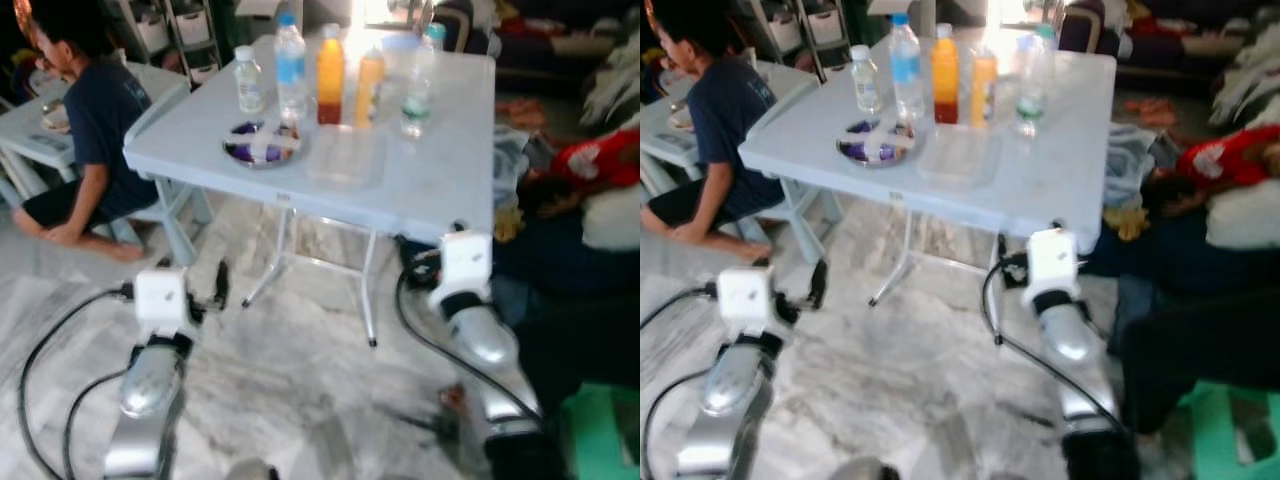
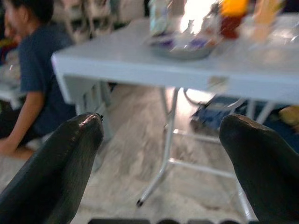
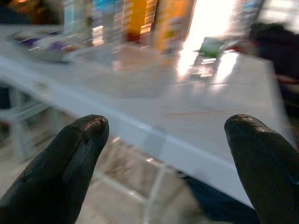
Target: Restocking fridge
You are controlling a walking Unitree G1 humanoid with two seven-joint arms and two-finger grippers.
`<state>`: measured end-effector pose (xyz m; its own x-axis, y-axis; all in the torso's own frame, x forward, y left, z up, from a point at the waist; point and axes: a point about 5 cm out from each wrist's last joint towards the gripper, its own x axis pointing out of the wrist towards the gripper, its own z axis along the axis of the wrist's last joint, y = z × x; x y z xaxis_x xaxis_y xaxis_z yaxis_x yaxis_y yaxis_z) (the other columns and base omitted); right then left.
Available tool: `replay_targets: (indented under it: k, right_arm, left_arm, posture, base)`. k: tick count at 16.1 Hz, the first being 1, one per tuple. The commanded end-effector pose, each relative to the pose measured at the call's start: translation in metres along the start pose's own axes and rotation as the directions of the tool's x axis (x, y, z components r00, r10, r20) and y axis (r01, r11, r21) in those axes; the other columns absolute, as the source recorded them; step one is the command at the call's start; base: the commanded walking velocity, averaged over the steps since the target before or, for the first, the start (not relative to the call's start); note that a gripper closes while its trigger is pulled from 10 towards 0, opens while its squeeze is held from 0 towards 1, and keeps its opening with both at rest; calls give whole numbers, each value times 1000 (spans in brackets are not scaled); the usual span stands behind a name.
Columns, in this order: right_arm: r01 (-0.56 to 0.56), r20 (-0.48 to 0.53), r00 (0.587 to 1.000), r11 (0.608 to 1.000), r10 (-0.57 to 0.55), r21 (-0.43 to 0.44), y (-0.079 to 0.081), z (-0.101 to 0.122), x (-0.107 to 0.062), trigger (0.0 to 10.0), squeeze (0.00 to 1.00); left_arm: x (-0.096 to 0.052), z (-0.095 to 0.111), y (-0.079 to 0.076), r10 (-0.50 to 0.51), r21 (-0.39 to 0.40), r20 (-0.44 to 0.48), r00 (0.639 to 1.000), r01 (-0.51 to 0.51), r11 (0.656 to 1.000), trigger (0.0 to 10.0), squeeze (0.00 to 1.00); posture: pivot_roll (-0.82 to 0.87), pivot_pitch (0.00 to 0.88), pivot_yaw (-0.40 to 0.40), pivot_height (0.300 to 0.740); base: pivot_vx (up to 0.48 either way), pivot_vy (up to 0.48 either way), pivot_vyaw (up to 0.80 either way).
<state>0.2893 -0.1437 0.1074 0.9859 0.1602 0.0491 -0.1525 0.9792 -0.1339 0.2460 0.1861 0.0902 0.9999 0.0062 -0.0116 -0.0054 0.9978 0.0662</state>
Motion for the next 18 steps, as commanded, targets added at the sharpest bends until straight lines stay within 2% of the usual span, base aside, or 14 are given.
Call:
replay_targets:
  k: [1,5,7,9,10,13,15,16,18]
  right_arm:
    - [5,44,999,1000,-5,10,-5,8,-2,10000,0]
    - [0,49,999,1000,-1,20,-6,9,-1,10000,0]
    - [-6,54,999,1000,5,18,-5,10,0,10000,0]
    - [-30,89,996,999,32,-30,-2,16,0,10000,0]
    - [-34,132,990,997,43,-72,-3,23,2,10000,0]
    - [-11,144,989,998,20,-59,-5,26,4,10000,0]
    - [-1,139,990,998,9,-57,-7,24,4,10000,0]
    - [-13,139,990,998,22,-59,-5,25,5,10000,0]
    - [-22,129,991,998,29,-60,-4,25,6,10000,0]
  left_arm:
    - [-1,-5,5,1,21,-33,999,0,1000,10000,0]
    - [2,-4,11,-1,26,-32,999,1,1000,10000,0]
    - [5,-1,9,10,8,-15,1000,-10,1000,10000,0]
    - [7,4,4,8,-13,12,1000,-8,1000,10000,0]
    - [7,8,6,6,-16,30,1000,-6,1000,10000,0]
    - [10,15,18,16,0,53,998,-16,1000,10000,0]
    - [13,19,19,6,6,61,998,-7,1000,10000,0]
    - [13,26,6,-100,67,60,993,96,993,10000,0]
    - [7,28,-13,-259,108,47,965,253,961,10000,0]
  posture:
    - [-55,92,14,735]
    - [-59,92,14,735]
    - [-59,89,11,735]
    - [-60,84,3,735]
    - [-57,79,-2,735]
    - [-49,61,0,735]
    - [-41,59,0,735]
    - [-29,67,-5,735]
    - [-28,73,-9,735]
  base:
    - [382,289,0]
    - [323,355,0]
    - [322,356,0]
    - [279,390,0]
    - [0,450,0]
    - [0,453,0]
    - [0,450,0]
    - [0,0,0]
    - [0,0,-609]
